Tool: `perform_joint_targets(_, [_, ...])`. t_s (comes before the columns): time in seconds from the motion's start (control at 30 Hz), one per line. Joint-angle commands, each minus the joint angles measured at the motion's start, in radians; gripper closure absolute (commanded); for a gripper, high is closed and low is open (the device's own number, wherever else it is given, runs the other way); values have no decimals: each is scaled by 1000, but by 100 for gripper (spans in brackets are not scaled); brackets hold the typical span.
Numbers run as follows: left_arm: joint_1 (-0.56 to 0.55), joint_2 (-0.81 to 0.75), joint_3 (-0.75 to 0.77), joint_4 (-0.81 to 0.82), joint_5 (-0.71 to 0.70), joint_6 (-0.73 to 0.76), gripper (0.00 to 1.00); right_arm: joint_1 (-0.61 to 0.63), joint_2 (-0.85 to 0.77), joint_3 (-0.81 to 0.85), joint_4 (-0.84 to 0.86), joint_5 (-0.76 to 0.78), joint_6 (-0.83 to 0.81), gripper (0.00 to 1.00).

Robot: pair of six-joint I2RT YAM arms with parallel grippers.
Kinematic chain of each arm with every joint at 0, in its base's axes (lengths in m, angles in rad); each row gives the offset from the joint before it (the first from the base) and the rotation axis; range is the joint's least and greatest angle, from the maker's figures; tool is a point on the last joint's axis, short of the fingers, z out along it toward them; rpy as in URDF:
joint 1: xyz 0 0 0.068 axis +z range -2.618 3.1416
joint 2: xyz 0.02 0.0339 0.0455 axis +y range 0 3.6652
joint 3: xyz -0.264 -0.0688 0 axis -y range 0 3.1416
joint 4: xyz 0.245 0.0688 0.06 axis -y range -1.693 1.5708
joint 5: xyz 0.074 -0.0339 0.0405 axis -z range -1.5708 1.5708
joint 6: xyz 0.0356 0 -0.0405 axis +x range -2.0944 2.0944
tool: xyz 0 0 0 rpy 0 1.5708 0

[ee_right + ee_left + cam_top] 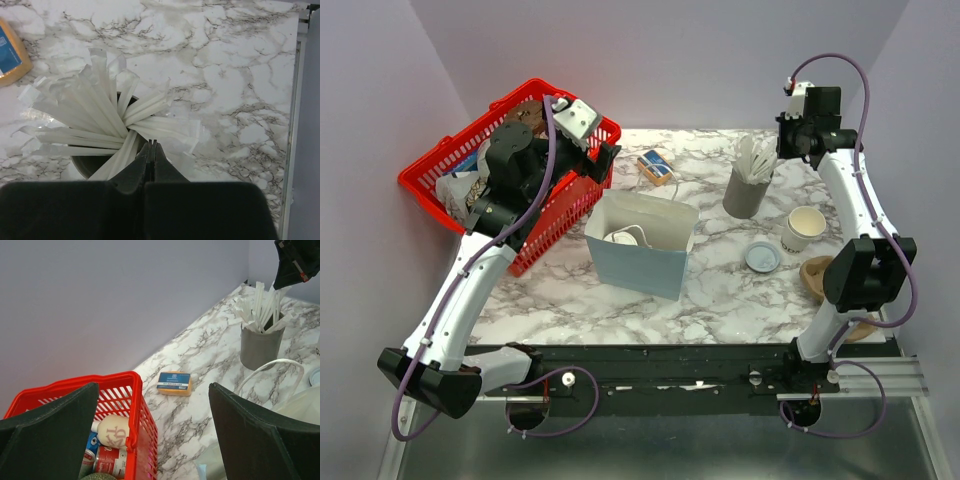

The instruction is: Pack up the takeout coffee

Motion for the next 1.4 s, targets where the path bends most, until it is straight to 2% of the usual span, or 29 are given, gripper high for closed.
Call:
perform_joint_targets(0.0, [5, -3, 0, 9, 29, -7, 2, -7, -111, 47, -34, -77, 6, 100])
perform_joint_targets(0.2, [5, 37, 20, 36, 21, -17, 1, -6, -292, 61, -80, -209, 15, 99])
perform_joint_targets(0.4, [7, 83, 46, 49, 18, -21, 2, -6, -445, 44, -82, -479, -12, 100])
perform_joint_targets(0.43, [5, 92, 51, 47, 18, -19, 2, -6, -479, 44, -67, -561, -3, 100])
perform_joint_targets(0.53, [7, 107, 68, 47, 11, -14, 2, -1, -539, 56, -25, -711, 37, 99])
perform_joint_targets(0.73, [7, 120, 80, 43, -6, 12, 2, 32, -567, 136, -7, -878, 110, 99])
perform_joint_targets(1.0, [11, 124, 102, 38, -17, 38, 2, 111, -542, 185, 1, -947, 218, 99])
perform_joint_targets(1.13, [11, 115, 94, 36, -28, 56, 2, 178, -503, 192, -88, -965, 160, 99])
perform_joint_targets(1.23, [13, 106, 83, 43, -31, 59, 2, 253, -489, 162, -134, -900, 88, 99])
perform_joint_targets(1.37, [16, 95, 71, 47, -31, 56, 1, 327, -476, 113, -103, -789, 57, 99])
